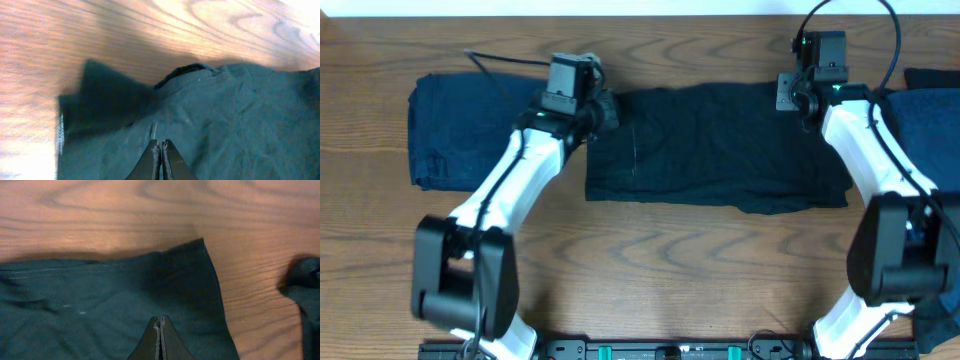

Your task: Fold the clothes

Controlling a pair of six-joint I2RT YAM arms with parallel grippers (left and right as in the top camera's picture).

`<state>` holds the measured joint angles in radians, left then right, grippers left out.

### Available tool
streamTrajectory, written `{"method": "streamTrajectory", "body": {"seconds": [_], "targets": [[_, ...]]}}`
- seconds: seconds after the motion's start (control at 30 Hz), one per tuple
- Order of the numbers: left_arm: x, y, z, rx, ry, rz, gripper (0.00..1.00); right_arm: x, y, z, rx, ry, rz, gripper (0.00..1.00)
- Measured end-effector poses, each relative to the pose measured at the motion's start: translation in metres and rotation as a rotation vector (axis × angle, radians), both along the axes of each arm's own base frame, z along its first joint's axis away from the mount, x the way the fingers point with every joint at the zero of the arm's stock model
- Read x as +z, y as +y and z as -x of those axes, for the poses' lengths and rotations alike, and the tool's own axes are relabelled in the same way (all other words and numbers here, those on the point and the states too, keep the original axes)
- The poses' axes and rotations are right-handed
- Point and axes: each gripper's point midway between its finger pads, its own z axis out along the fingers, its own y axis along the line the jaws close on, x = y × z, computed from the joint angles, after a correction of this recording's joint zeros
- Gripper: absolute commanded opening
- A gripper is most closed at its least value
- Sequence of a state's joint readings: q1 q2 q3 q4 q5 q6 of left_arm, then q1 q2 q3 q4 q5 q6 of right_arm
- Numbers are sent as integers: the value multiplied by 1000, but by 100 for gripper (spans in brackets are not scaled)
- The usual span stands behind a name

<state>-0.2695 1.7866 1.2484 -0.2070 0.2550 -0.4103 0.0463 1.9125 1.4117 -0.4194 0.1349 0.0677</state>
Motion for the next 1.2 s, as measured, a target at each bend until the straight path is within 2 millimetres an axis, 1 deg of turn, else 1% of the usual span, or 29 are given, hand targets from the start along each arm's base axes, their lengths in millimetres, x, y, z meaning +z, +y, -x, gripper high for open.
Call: {"method": "streamTrajectory", "body": {"seconds": [0.1, 0.2, 0.27, 0.3, 0.37, 0.4, 0.47, 0.5, 0.67, 0.8, 0.83, 0.87, 0.9, 0.93, 1.0, 1.03, 1.1, 1.13, 1.2], "targets": [[-19, -11, -13, -14, -20, 6, 6, -24, -6, -7, -8, 18, -12, 1], [-40, -15, -26, -13, -31, 7, 6, -44, -9, -17, -12, 17, -20, 1], [-59, -12, -33, 4, -28, -12, 6, -65, -10, -20, -7, 35, -19, 1], [-64, -11, -34, 10, -24, -20, 6, -72, -10, -19, -6, 47, -18, 1], [-83, -6, -38, 32, -14, -48, 6, -92, -10, -16, -3, 85, -17, 1], [-88, -5, -39, 37, -14, -56, 6, -99, -10, -14, -2, 101, -17, 1], [-100, -4, -43, 48, -16, -67, 6, -100, -9, -15, 3, 99, -18, 1], [-102, -3, -45, 52, -24, -69, 6, -101, -9, -14, 5, 105, -16, 1], [-94, -4, -58, 67, -91, -62, 6, -101, -9, -13, 6, 110, -17, 1], [-88, -2, -60, 63, -109, -74, 6, -97, -9, -8, 6, 125, -16, 3], [-82, -2, -60, 62, -117, -75, 6, -93, -9, -6, 6, 130, -16, 4], [-73, -2, -59, 61, -125, -74, 6, -87, -9, -3, 7, 130, -16, 8], [-61, -1, -57, 60, -133, -72, 6, -78, -9, 0, 6, 126, -16, 9], [-44, -1, -56, 59, -151, -65, 6, -65, -10, 3, 7, 118, -16, 10], [-5, 0, -48, 54, -183, -52, 6, -29, -9, 12, 7, 93, -20, 12], [21, 1, -41, 52, -204, -41, 6, -11, -9, 20, 4, 85, -23, 12], [51, 3, -25, 45, -203, -38, 6, 27, -10, 38, -7, 68, -29, 8], [66, 4, -12, 39, -194, -38, 6, 45, -11, 52, -19, 67, -32, 3], [75, 5, 7, 26, -157, -47, 6, 66, -13, 79, -44, 94, -41, 1]]}}
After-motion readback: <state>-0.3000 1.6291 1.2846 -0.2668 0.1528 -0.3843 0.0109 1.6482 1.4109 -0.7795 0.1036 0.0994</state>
